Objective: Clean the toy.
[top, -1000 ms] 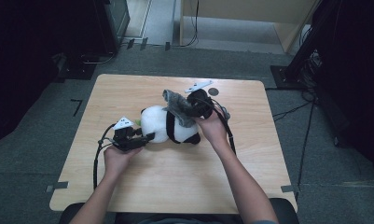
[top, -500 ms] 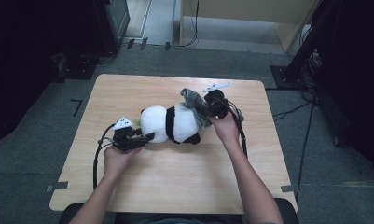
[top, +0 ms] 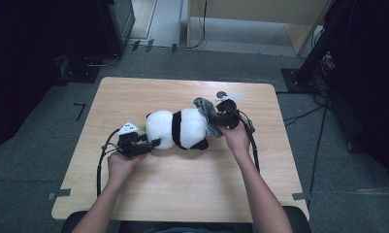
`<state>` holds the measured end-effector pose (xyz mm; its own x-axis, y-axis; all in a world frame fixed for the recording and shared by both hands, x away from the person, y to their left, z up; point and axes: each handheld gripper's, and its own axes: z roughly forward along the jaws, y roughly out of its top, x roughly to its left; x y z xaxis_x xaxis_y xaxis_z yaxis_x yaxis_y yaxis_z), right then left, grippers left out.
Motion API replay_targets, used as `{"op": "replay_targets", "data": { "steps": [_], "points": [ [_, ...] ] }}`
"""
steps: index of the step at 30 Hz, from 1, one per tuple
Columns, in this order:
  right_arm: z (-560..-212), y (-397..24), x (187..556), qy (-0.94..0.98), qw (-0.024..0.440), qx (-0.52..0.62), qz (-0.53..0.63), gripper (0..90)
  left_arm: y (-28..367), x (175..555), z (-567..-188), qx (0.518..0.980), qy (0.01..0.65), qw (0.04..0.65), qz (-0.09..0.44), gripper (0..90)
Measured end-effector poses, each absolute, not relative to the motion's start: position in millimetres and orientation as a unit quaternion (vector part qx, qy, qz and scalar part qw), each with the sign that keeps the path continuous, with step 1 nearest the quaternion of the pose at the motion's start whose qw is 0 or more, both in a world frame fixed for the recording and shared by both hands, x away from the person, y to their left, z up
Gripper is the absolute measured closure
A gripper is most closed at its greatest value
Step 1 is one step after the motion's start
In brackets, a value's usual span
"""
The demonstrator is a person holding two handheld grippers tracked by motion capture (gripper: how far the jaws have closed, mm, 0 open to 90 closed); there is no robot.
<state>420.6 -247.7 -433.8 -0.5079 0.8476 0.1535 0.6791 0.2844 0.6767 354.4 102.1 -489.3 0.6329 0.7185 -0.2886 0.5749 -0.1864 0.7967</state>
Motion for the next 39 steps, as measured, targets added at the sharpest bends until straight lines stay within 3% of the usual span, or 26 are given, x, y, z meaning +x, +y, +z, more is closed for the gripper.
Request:
{"op": "replay_targets", "data": {
  "steps": [8,26,39],
  "points": [
    [-443,-244,419,0.785,0.115,0.491,0.360,75.7,102,355,-490,0.766,0.423,0.478,0.072,46.8],
    [-500,-238,417,0.789,0.084,0.509,0.334,75.8,101,353,-490,0.765,0.423,0.479,0.081,47.9],
    [-464,-277,410,0.755,0.111,0.534,0.364,75.5,101,351,-489,0.766,0.425,0.475,0.086,47.7]
  ]
}}
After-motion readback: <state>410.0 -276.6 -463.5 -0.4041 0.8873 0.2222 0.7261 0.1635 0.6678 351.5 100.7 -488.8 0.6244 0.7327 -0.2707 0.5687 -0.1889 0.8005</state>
